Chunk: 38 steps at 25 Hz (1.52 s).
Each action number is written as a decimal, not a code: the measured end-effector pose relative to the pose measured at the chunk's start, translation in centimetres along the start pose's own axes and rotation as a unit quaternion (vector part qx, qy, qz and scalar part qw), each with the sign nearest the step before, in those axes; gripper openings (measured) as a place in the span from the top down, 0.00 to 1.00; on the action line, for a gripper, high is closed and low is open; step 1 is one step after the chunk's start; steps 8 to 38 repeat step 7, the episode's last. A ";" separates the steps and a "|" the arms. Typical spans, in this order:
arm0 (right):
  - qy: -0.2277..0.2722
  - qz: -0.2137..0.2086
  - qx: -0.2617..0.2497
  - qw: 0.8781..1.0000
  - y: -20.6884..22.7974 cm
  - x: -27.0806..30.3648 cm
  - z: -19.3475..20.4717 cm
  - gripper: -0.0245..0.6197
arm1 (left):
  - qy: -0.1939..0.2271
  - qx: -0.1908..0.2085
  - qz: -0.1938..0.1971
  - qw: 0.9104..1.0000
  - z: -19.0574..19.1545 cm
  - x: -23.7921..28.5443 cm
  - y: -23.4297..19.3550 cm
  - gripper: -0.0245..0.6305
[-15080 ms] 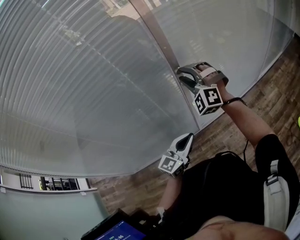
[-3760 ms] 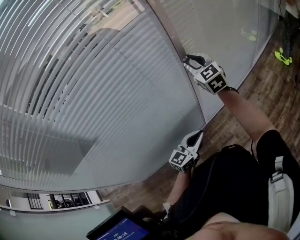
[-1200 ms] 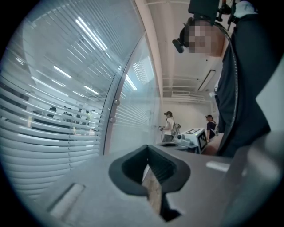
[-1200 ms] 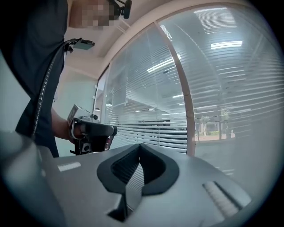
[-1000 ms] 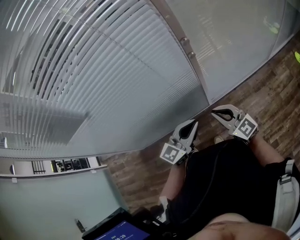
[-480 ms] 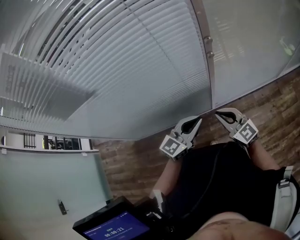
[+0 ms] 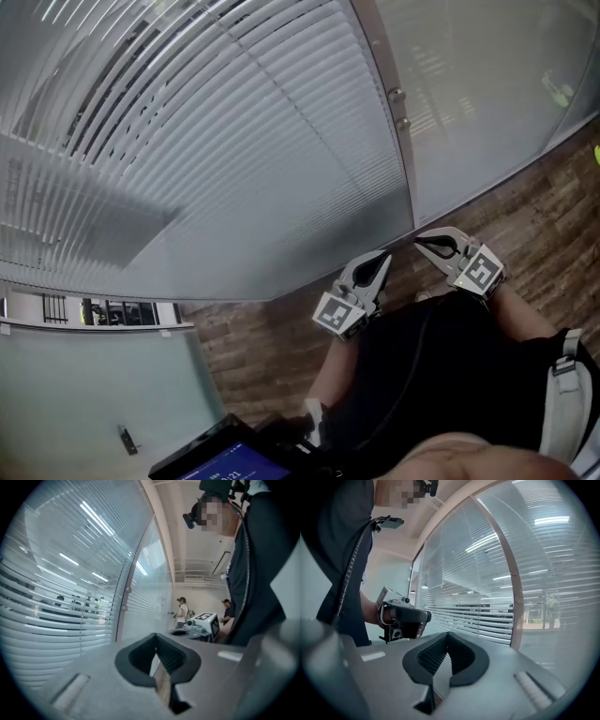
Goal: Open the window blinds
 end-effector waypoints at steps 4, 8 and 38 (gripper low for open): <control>0.002 -0.002 0.002 1.000 -0.1 0.2 -0.6 0.95 | -0.010 0.002 0.002 1.000 0.4 -0.4 -0.1 0.96; -0.005 -0.003 0.000 1.000 0.4 0.4 -0.9 0.95 | -0.010 -0.003 -0.001 1.000 -0.4 0.0 -0.1 0.96; -0.005 -0.003 0.000 1.000 0.4 0.4 -0.9 0.95 | -0.010 -0.003 -0.001 1.000 -0.4 0.0 -0.1 0.96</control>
Point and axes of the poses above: the fingertips, and each gripper's own axes: x forward along the fingers, y to its right, z out of its underside, the point moved 6 cm from there along -x, backward along the fingers, and after that the axes turned 8 degrees about -z, right-handed, at the moved point
